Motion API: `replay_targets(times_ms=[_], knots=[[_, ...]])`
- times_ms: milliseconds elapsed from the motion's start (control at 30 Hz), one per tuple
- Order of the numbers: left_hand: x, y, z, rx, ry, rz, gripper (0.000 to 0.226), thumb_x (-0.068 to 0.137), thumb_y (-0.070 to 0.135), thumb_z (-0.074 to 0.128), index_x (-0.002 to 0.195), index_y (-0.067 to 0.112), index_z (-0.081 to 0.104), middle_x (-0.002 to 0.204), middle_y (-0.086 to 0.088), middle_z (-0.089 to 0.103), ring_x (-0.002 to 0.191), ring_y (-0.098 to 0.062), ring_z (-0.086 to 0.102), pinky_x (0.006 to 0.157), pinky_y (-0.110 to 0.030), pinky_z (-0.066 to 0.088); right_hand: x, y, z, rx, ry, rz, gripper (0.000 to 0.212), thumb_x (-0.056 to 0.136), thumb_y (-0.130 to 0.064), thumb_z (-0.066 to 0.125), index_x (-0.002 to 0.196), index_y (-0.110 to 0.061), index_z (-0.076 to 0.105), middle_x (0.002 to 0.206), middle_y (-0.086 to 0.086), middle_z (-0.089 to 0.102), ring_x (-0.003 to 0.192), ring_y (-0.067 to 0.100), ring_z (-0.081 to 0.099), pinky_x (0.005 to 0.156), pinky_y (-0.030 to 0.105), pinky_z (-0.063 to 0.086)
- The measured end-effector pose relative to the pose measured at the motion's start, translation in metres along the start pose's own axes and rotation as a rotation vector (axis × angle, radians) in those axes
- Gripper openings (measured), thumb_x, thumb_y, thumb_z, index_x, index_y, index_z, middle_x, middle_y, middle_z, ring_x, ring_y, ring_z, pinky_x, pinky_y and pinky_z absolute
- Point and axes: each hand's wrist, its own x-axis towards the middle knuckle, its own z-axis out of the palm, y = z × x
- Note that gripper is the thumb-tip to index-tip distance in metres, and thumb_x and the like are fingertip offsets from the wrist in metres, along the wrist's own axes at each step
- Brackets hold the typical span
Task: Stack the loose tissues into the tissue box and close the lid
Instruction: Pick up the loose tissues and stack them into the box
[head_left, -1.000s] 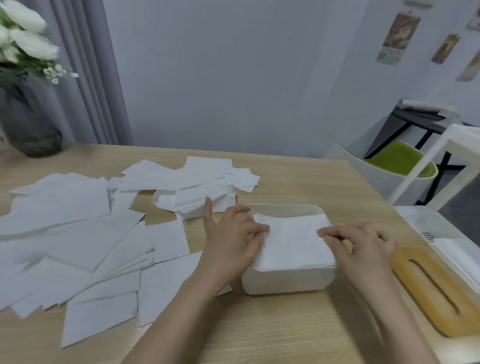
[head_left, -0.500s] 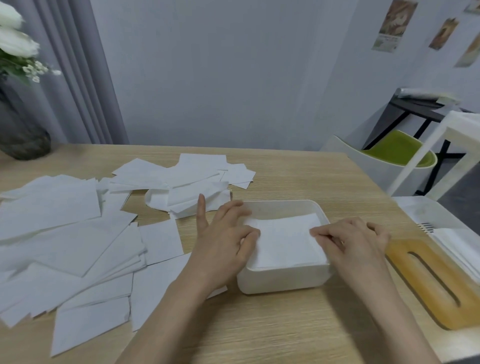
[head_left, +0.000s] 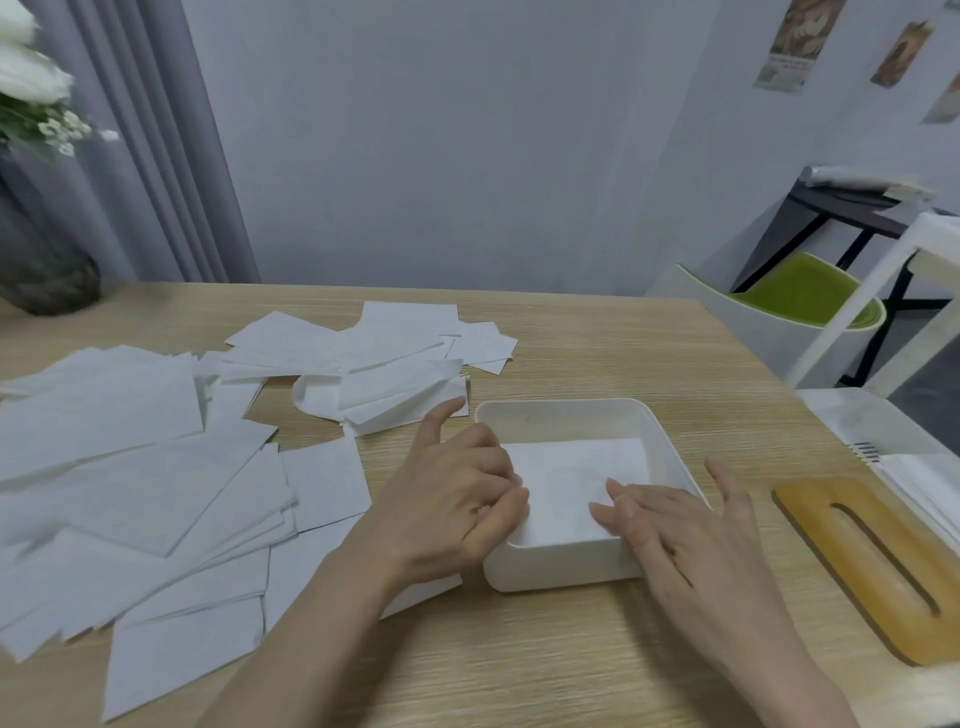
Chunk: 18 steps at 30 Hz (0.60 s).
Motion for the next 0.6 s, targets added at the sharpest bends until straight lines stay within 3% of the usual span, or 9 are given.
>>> replay_targets(times_ms=[333, 533, 600], knots=[[0.006, -0.003, 0.004, 0.042, -0.041, -0.010, 0.059, 0.093, 0.037, 0.027, 0.067, 0.020, 0.077, 0.070, 0.011, 0.066, 0.086, -0.006, 0.052, 0.117, -0.032, -0.002, 0.010, -0.007, -0.004, 0.004, -0.094, 0.093, 0.070, 0.089, -0.058, 0.007, 0.093, -0.042, 0.075, 0.107, -0.028, 0.067, 0.112, -0.007, 0.054, 0.118, 0.031, -0.002], [-0.005, 0.004, 0.012, -0.099, 0.118, -0.048, 0.049, 0.097, 0.043, 0.035, 0.083, 0.024, 0.078, 0.095, 0.016, 0.069, 0.113, -0.004, 0.054, 0.115, -0.046, 0.010, 0.007, -0.012, -0.001, 0.054, -0.003, 0.127, 0.065, 0.088, -0.063, 0.017, 0.080, -0.035, 0.075, 0.104, -0.021, 0.069, 0.110, -0.003, 0.054, 0.117, 0.037, 0.007], [-0.014, 0.004, 0.014, -0.158, 0.230, -0.082, 0.039, 0.097, 0.040, 0.041, 0.097, 0.026, 0.077, 0.111, 0.012, 0.068, 0.120, -0.006, 0.052, 0.114, -0.043, 0.014, 0.006, -0.015, -0.001, 0.097, 0.082, 0.114, 0.057, 0.090, -0.060, 0.025, 0.081, -0.034, 0.075, 0.105, -0.018, 0.069, 0.110, -0.003, 0.052, 0.116, 0.038, 0.011]])
